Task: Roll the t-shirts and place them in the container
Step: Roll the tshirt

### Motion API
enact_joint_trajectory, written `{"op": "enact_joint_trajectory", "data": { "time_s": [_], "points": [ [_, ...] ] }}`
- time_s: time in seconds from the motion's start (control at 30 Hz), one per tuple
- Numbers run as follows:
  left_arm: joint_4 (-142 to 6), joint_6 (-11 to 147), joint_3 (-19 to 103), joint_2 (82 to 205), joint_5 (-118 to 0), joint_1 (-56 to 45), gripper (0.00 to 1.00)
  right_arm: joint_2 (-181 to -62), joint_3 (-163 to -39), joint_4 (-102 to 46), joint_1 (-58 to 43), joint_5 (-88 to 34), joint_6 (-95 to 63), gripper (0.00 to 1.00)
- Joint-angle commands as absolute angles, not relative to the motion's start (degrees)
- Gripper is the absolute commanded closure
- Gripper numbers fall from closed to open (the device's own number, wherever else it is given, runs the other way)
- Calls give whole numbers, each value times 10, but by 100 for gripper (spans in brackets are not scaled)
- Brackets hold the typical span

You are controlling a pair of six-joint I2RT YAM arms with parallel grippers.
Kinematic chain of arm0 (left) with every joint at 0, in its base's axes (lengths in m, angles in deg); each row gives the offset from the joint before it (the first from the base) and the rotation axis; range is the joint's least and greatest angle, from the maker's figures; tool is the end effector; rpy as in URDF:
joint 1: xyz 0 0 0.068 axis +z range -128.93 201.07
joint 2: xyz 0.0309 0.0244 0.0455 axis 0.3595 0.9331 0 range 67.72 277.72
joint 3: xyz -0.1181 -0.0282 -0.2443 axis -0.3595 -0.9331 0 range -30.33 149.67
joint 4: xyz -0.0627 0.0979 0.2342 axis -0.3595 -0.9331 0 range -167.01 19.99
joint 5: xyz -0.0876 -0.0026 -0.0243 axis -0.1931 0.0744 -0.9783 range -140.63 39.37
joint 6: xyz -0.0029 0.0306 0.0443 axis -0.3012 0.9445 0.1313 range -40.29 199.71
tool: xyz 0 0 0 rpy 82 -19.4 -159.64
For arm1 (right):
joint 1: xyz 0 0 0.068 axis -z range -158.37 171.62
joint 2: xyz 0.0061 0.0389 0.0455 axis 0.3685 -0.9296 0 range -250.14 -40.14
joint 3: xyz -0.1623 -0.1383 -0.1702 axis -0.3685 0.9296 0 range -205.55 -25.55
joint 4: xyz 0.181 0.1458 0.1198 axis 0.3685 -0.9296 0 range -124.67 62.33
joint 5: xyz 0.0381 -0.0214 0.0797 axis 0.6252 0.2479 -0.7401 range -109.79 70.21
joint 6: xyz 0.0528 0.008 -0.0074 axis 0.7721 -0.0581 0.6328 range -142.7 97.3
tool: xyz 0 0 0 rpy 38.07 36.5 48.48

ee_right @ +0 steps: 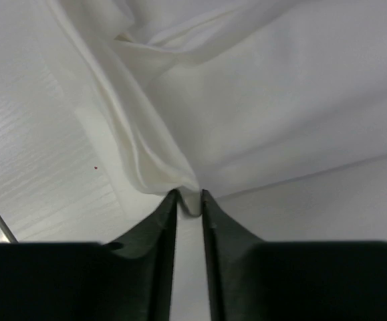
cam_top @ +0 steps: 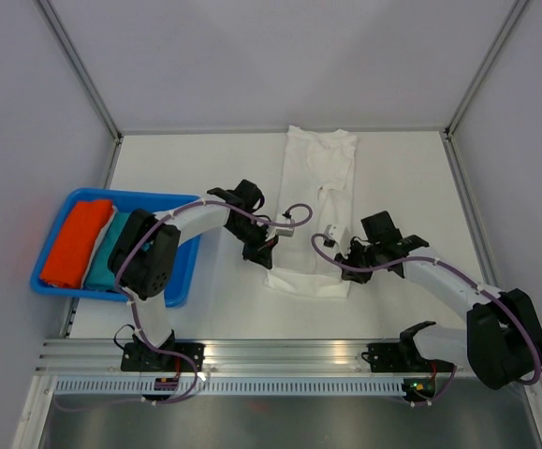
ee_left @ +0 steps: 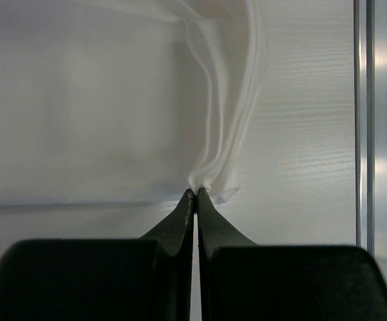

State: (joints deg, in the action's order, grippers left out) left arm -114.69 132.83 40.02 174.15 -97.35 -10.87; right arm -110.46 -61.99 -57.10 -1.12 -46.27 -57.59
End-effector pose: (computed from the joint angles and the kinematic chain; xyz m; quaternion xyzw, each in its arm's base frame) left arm 0.2781 -0.2039 0.1738 0.6421 0.6527 -0.3749 0.1453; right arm 0.1926 0.0981 0.1808 -0.5028 0.8044 0.1979 0.2471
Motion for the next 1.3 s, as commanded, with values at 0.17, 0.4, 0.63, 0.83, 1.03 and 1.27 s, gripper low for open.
{"op": "enact_joint_trajectory", "data": {
  "time_s": [0.17, 0.4, 0.63, 0.83, 1.03, 1.27],
  "points": [
    [-1151, 1274, 431, 1762, -981, -103, 98, -1076, -667, -496, 61, -443, -446, 54],
    [-1151, 1218, 441, 1771, -968, -93, 98, -1073, -738, -530, 98, -470, -237, 81],
    [-1159, 1163, 453, 1784, -948, -93, 98, -1097, -634, -480, 64, -492, -51, 95],
    [-1174, 1118, 466, 1796, -917, -93, 98, -1089, -585, -410, 32, -484, -19, 95],
    [-1203, 1068, 500, 1837, -892, -93, 98, -1113, -533, -388, 11, -444, 14, 98],
    [-1205, 1056, 506, 1848, -867, -93, 98, -1141, -530, -409, 12, -355, 48, 100]
  ]
}}
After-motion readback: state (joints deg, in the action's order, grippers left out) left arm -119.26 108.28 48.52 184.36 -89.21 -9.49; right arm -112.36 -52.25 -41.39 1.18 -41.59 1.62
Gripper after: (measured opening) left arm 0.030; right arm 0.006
